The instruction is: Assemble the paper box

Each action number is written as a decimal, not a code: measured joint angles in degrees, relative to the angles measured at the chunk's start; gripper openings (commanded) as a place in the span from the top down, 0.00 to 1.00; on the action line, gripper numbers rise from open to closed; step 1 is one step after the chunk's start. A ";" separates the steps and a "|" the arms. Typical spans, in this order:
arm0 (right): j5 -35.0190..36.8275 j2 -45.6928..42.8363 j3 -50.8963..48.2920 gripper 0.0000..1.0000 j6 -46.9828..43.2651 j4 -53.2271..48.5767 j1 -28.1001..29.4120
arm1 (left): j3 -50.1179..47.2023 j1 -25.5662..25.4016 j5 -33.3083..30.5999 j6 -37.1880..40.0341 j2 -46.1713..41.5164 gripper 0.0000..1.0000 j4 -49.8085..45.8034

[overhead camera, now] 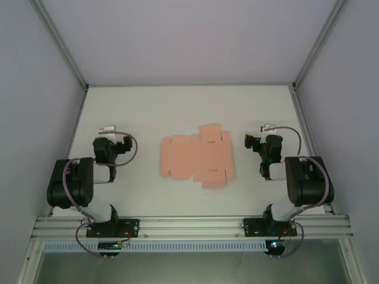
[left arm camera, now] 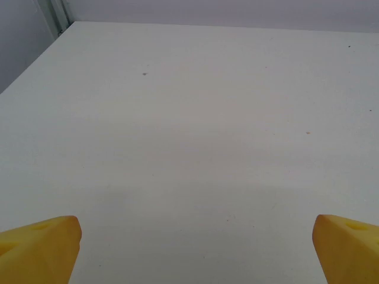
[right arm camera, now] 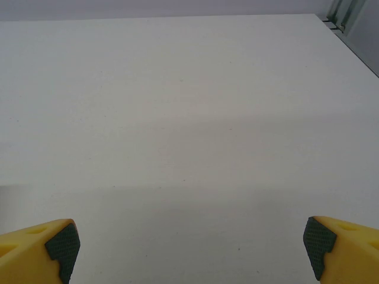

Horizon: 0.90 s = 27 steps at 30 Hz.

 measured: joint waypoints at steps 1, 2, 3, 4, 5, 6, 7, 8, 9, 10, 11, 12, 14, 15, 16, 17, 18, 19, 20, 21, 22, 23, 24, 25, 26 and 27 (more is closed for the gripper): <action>0.02 0.00 0.00 0.01 0.07 0.00 -0.04 | 0.00 0.00 -0.02 0.00 0.00 0.01 0.00; 0.04 -0.02 0.00 0.01 0.09 -0.02 -0.04 | 0.00 -0.07 -0.04 0.02 0.00 0.00 -0.02; 0.07 0.00 0.00 0.01 0.07 -0.02 -0.04 | 0.00 -0.20 0.00 0.22 0.00 0.01 -0.11; 0.11 -0.02 0.00 0.01 0.07 -0.02 -0.04 | 0.07 -0.33 0.04 0.50 0.00 0.01 -0.39; 0.13 -0.02 0.00 0.01 0.09 -0.02 -0.04 | 0.17 -0.52 0.07 0.70 0.00 0.00 -0.72; 0.13 -0.02 0.00 0.01 0.09 -0.02 -0.04 | 0.28 -0.68 0.09 0.92 0.00 0.00 -0.92; 0.26 -0.02 0.00 0.01 0.09 -0.02 -0.04 | 0.39 -0.76 0.28 1.11 0.00 0.00 -1.01; 0.26 -0.02 0.00 0.01 0.09 -0.02 -0.04 | 0.50 -0.92 0.26 1.14 0.00 0.00 -1.05; 0.26 -0.02 0.00 0.01 0.09 -0.02 -0.04 | 0.63 -0.92 0.31 1.18 0.00 0.01 -1.16; 0.26 -0.02 0.00 0.01 0.09 -0.04 -0.04 | 0.76 -0.92 0.37 1.29 0.00 0.01 -1.14; 0.20 0.00 0.00 0.01 0.09 -0.09 -0.04 | 0.85 -0.92 0.42 1.31 0.00 0.00 -1.16; 0.04 -0.02 0.00 0.01 0.09 -0.13 -0.04 | 0.92 -0.92 0.44 1.31 0.00 0.00 -1.18; -0.02 0.00 0.00 0.01 0.09 -0.15 -0.04 | 0.94 -0.92 0.44 1.31 0.00 0.01 -1.25; -0.04 0.00 0.00 0.01 0.07 -0.15 -0.04 | 0.94 -0.92 0.46 1.31 0.00 0.01 -1.33; -0.20 0.00 0.00 0.01 0.09 -0.15 -0.04 | 0.94 -0.92 0.46 1.31 0.00 0.01 -1.40; -0.22 -0.02 0.00 0.01 0.09 -0.17 -0.04 | 0.94 -0.92 0.46 1.31 0.00 0.01 -1.40; -0.24 -0.02 0.00 0.01 0.09 -0.15 -0.04 | 0.94 -0.92 0.46 1.31 0.00 0.01 -1.42; -0.35 -0.02 0.00 0.01 0.09 -0.17 -0.04 | 0.98 -0.92 0.46 1.31 0.00 0.01 -1.53; -0.37 -0.02 0.00 0.01 0.07 -0.17 -0.04 | 1.01 -0.92 0.46 1.31 0.00 0.00 -1.57; -0.39 -0.02 0.00 0.01 0.09 -0.15 -0.04 | 1.01 -0.92 0.48 1.31 0.00 0.00 -1.60; -0.39 -0.02 0.00 0.01 0.09 -0.15 -0.04 | 1.01 -0.92 0.48 1.31 0.00 0.01 -1.60; -0.42 0.00 0.00 0.01 0.09 -0.17 -0.04 | 1.01 -0.90 0.50 1.31 0.00 0.01 -1.60; -0.44 -0.02 0.00 0.01 0.09 -0.17 -0.04 | 1.03 -0.90 0.55 1.31 0.00 0.00 -1.60; -0.72 -0.02 0.00 0.01 0.07 -0.17 -0.04 | 1.03 -0.90 0.72 1.31 0.00 0.00 -1.60; -0.96 -0.02 0.04 0.01 0.07 -0.33 -0.04 | 1.03 -0.87 0.72 1.29 0.00 0.00 -1.60; -1.18 -0.07 0.22 0.01 0.07 -0.94 -0.04 | 1.11 -0.85 0.68 1.25 -0.02 0.00 -1.95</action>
